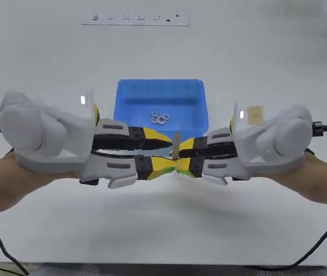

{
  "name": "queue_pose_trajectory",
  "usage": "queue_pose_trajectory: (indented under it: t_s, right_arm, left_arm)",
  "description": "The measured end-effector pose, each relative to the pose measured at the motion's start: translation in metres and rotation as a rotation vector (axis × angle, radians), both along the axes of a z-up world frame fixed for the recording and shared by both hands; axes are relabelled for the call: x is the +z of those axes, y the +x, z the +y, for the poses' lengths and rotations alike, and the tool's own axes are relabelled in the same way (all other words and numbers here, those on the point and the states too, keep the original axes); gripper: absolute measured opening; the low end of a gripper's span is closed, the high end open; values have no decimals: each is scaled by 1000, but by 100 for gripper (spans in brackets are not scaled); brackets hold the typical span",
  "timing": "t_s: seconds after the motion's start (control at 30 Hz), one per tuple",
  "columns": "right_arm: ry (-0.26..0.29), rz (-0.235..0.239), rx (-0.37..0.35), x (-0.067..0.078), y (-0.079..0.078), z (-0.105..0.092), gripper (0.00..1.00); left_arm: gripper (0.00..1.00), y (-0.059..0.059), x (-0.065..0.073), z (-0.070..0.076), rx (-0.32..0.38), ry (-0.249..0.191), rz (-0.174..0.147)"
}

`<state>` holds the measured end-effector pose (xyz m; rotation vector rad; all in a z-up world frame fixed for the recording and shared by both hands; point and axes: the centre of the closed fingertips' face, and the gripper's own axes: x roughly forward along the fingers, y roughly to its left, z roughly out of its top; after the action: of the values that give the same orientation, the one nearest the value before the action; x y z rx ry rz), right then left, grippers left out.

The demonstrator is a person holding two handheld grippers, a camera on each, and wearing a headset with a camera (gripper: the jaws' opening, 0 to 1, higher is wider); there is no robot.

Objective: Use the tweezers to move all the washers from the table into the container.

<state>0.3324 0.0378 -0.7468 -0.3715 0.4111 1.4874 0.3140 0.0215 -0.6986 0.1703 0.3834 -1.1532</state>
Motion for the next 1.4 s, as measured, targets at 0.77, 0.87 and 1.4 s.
queue_pose_trajectory:
  t_s: [0.77, 0.87, 1.4]
  right_arm:
    - [30, -48, 29, 46, -3, 10, 9]
    - [37, -56, 44, 54, -2, 13, 9]
    - [66, -118, -3, 75, 53, 31, 9]
  left_arm:
    - [68, -11, 25, 46, 270, -181, -6]
    - [75, -12, 26, 52, 319, -229, 11]
    - [84, -11, 35, 74, 419, -316, 31]
